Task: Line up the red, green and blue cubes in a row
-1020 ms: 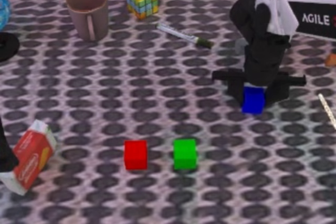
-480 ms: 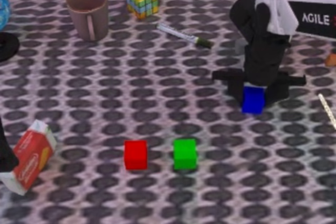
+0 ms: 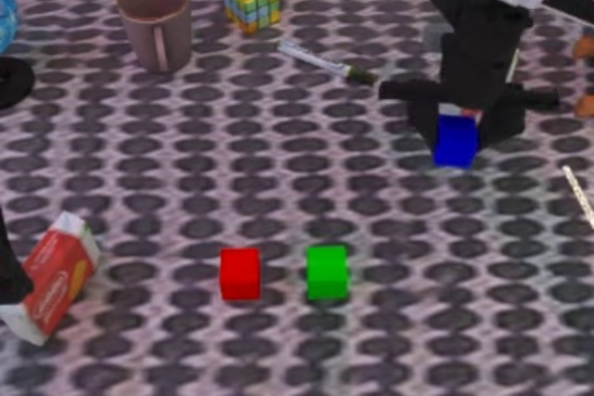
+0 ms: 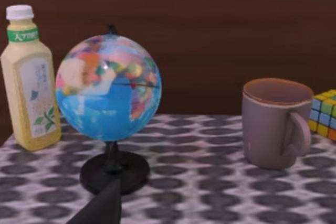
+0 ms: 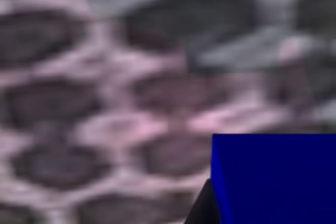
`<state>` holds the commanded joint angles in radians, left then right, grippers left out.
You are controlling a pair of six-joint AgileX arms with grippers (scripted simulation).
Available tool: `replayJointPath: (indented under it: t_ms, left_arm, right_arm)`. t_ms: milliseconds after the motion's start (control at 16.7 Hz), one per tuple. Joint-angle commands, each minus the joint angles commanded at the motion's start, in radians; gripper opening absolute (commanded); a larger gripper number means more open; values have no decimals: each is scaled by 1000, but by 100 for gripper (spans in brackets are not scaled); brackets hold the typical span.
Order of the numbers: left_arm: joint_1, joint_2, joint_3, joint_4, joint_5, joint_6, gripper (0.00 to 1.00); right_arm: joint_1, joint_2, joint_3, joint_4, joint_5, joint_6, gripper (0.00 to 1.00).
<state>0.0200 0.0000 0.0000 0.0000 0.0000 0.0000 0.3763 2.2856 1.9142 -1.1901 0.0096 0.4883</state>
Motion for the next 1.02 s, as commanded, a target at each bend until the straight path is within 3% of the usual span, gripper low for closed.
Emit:
replayJointPath:
  t_ms: [420, 1020]
  left_arm:
    - [0, 0, 0, 0, 0, 0, 100]
    - [0, 0, 0, 0, 0, 0, 100]
  right_arm:
    - [21, -36, -39, 13, -1, 15, 0]
    - [266, -361, -470, 107, -2, 161, 0]
